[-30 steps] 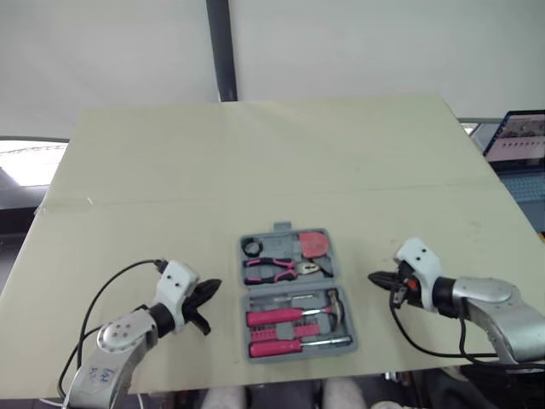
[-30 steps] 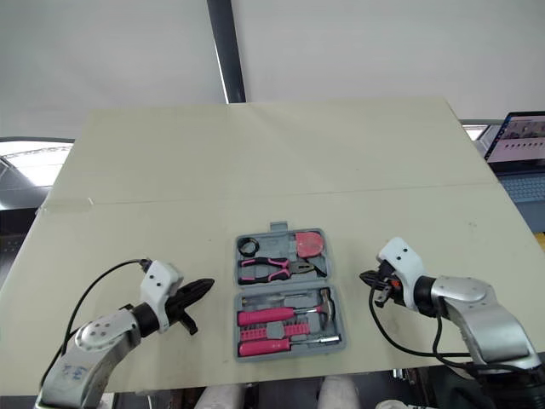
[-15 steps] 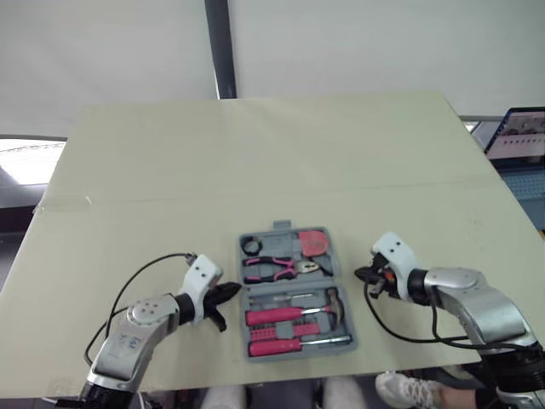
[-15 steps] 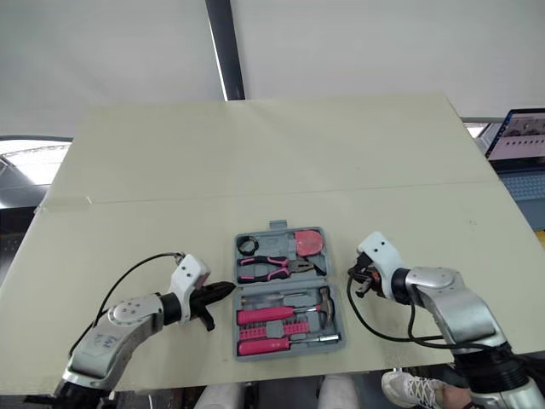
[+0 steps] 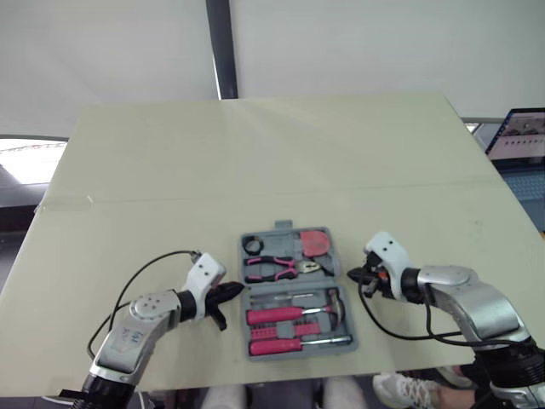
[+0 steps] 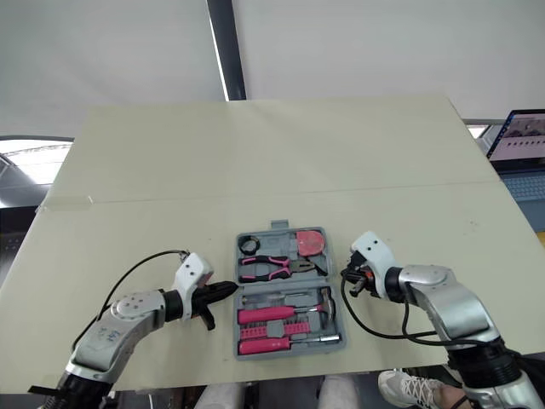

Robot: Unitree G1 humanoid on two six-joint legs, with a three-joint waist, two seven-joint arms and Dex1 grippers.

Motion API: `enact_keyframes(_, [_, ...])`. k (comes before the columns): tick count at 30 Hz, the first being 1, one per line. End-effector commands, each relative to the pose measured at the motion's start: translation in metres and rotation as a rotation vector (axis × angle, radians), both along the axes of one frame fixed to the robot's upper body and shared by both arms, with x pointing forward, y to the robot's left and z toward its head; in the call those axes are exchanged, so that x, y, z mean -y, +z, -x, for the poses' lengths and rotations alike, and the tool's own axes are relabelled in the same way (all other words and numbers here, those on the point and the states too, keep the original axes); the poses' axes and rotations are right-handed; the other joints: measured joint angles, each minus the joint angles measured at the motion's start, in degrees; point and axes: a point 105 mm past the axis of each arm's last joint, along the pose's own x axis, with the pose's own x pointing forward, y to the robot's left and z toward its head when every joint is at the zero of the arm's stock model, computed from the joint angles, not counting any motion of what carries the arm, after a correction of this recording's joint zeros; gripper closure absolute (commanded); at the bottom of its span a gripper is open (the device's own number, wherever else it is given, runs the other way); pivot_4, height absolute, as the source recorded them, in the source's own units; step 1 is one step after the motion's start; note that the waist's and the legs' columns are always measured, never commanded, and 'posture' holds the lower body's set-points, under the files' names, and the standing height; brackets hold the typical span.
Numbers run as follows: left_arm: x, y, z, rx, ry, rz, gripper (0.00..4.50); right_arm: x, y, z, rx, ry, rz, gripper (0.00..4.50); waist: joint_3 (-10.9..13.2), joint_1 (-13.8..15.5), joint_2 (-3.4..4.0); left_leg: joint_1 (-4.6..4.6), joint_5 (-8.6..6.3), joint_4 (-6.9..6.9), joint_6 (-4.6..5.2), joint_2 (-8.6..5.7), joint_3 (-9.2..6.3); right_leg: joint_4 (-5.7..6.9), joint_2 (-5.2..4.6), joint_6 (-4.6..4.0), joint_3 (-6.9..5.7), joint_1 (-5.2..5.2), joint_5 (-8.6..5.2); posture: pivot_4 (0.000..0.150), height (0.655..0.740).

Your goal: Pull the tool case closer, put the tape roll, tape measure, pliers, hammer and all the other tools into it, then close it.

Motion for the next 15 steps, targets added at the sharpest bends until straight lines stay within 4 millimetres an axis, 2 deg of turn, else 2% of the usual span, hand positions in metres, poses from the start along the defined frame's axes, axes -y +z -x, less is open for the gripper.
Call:
enact_keyframes(1, [0.0151, -0.0019, 0.0094, -0.016, -0.060, 0.014, 4.42, -0.0109, 0.0038, 0.0018, 0.009, 0.041, -0.016, 4.42, 0.0, 0.0, 0.00, 0.00, 0.00, 0.00, 0.00, 0.00, 0.00, 0.00, 0.00, 0.00, 0.00, 0.00, 0.00, 0.150, 0.7360])
enact_keyframes(15, [0.0208, -0.0055, 0.0104, -0.019, -0.071, 0.007, 4.42, -0.0204, -0.0020, 0.0104, -0.036, 0.095, -0.014, 4.42, 0.0, 0.0, 0.00, 0.00, 0.00, 0.00, 0.00, 0.00, 0.00, 0.00, 0.00, 0.00, 0.00, 0.00, 0.00, 0.150, 0.7360])
